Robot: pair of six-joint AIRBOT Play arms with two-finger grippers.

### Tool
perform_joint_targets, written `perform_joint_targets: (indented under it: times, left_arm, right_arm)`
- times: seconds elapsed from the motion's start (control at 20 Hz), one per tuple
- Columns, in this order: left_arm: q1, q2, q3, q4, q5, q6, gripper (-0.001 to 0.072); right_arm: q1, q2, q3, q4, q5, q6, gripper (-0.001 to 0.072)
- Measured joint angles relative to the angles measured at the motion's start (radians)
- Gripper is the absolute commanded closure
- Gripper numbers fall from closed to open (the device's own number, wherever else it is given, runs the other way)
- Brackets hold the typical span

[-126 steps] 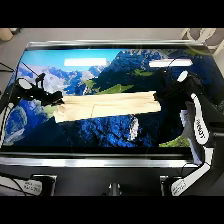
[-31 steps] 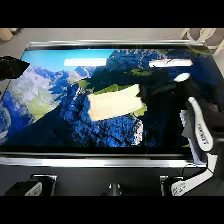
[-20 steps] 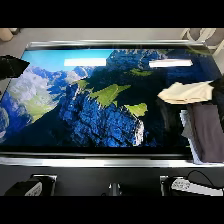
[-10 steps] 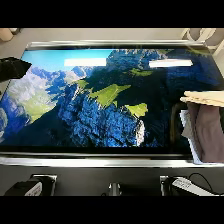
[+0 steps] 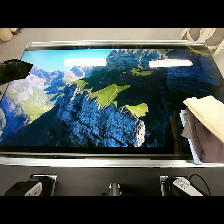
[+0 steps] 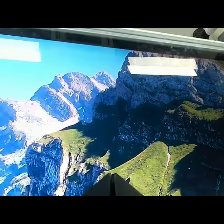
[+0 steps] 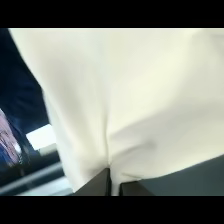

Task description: Fold the shirts.

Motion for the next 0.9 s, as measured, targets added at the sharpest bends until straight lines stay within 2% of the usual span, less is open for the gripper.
perform_joint_targets:
  times: [0.3, 0.35, 0.4, 0.45, 0.65, 0.8, 0.9]
  left_arm:
    - [0.000, 0.002, -0.003, -0.012, 0.011, 0.000, 0.0677]
    - [0.000, 0.002, -0.003, -0.016, 0.013, 0.000, 0.0677]
    - [0.000, 0.002, -0.003, -0.019, 0.013, 0.000, 0.0677]
    - [0.000, 0.002, -0.003, -0.020, 0.014, 0.000, 0.0677]
    - [-0.010, 0.002, 0.008, -0.027, 0.016, 0.000, 0.0679]
    - [-0.054, -0.005, 0.062, -0.021, 0.059, 0.000, 0.0682]
    - [-0.106, -0.044, 0.137, 0.067, 0.082, -0.027, 0.0681]
  right_arm:
    - [-0.003, 0.025, -0.253, -0.146, -0.105, -0.024, 0.0692]
    - [-0.003, 0.027, -0.277, -0.164, -0.127, -0.025, 0.0606]
    - [-0.003, 0.028, -0.294, -0.186, -0.146, -0.024, 0.0322]
    - [-0.003, 0.029, -0.308, -0.217, -0.167, -0.023, -0.0007]
    - [-0.002, 0.035, -0.276, -0.249, -0.279, -0.024, 0.0013]
    - [0.044, 0.037, -0.120, -0.232, -0.391, -0.096, 0.0013]
    - [0.152, 0.037, 0.013, -0.225, -0.497, -0.153, 0.0014]
